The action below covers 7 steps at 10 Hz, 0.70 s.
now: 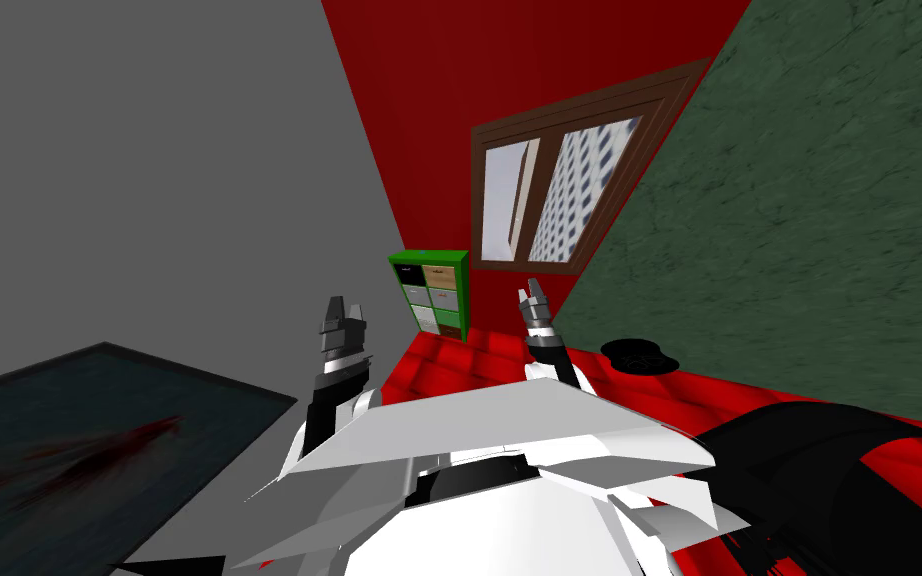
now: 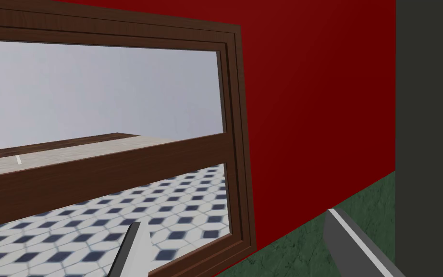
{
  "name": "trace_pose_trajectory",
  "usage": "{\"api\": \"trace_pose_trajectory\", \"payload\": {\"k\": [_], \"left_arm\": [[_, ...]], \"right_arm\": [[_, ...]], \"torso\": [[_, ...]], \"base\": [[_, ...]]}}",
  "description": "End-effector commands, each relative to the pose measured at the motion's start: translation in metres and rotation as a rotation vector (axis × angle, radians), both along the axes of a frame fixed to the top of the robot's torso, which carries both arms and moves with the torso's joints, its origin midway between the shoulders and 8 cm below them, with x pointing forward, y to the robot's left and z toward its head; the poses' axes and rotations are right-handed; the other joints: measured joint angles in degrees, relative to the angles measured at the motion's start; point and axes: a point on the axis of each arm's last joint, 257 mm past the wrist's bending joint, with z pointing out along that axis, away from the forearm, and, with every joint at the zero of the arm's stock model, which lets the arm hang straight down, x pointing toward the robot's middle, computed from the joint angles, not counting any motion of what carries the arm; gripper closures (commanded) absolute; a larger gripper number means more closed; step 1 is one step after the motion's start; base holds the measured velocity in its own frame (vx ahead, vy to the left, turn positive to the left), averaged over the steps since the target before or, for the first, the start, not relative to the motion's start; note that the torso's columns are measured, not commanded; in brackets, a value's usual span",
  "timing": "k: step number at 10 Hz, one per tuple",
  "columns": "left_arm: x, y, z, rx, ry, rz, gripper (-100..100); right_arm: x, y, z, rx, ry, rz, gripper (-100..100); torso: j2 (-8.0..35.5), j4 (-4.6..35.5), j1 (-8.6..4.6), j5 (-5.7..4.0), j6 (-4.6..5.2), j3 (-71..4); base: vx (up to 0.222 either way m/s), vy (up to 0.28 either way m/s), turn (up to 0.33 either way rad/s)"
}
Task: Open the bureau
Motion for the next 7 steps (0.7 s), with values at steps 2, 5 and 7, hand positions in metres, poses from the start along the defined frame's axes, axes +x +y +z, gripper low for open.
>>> {"api": "trace_pose_trajectory", "payload": {"k": [2,5,7], "left_arm": [[0.0,0.0,0.0,0.0,0.0,0.0,0],[0.0,0.0,0.0001,0.0,0.0,0.0,0],[-0.0001,0.0,0.0001,0.0,0.0,0.0,0]], "right_arm": [[0.0,0.0,0.0,0.0,0.0,0.0,0],[0.0,0.0,0.0001,0.0,0.0,0.0,0],[-0.0001,0.0,0.0002,0.0,0.0,0.0,0]], "torso": [[6.0,6.0,0.0,0.0,0.0,-12.0],[18.5,18.5,0.0,0.0,0.0,-36.9],[26.9,26.9,0.0,0.0,0.0,-53.8]], "base": [[0.0,0.0,0.0],[0.0,0.0,0.0],[0.0,0.0,0.0]]}}
